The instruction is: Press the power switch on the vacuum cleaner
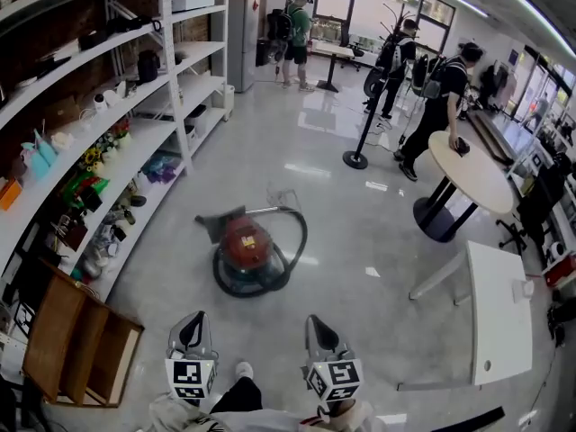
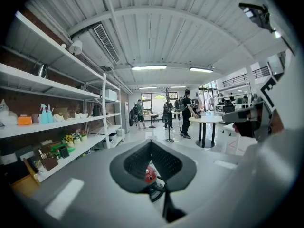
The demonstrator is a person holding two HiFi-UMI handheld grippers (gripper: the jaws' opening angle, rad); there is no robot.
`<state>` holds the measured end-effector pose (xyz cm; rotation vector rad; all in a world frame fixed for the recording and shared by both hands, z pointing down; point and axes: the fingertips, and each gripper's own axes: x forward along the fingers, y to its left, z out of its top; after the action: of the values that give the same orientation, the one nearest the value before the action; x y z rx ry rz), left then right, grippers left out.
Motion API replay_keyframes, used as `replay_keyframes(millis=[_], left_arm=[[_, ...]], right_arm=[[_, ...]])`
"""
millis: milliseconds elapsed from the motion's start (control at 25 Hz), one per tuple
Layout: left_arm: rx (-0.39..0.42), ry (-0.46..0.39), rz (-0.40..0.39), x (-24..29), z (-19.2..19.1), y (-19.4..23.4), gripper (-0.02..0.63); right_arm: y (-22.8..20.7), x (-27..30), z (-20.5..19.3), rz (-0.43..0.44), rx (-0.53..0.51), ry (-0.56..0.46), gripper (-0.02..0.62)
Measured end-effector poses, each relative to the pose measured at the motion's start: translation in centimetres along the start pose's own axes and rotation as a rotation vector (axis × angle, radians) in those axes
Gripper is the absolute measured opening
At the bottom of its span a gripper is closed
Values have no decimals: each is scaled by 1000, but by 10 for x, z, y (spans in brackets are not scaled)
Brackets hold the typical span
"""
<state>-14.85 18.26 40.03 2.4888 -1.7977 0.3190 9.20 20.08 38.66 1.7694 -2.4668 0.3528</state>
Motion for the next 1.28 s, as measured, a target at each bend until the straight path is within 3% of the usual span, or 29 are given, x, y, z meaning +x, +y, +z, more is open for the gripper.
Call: replay_keyframes(millis=[720,1280], left_arm=[[-14,24,-19,78,0,65,0],[-13,10,-60,119,3,89,0]], right_arm=[[6,97,13,-26,-9,33,0],[6,131,25,-71,-16,24,0]])
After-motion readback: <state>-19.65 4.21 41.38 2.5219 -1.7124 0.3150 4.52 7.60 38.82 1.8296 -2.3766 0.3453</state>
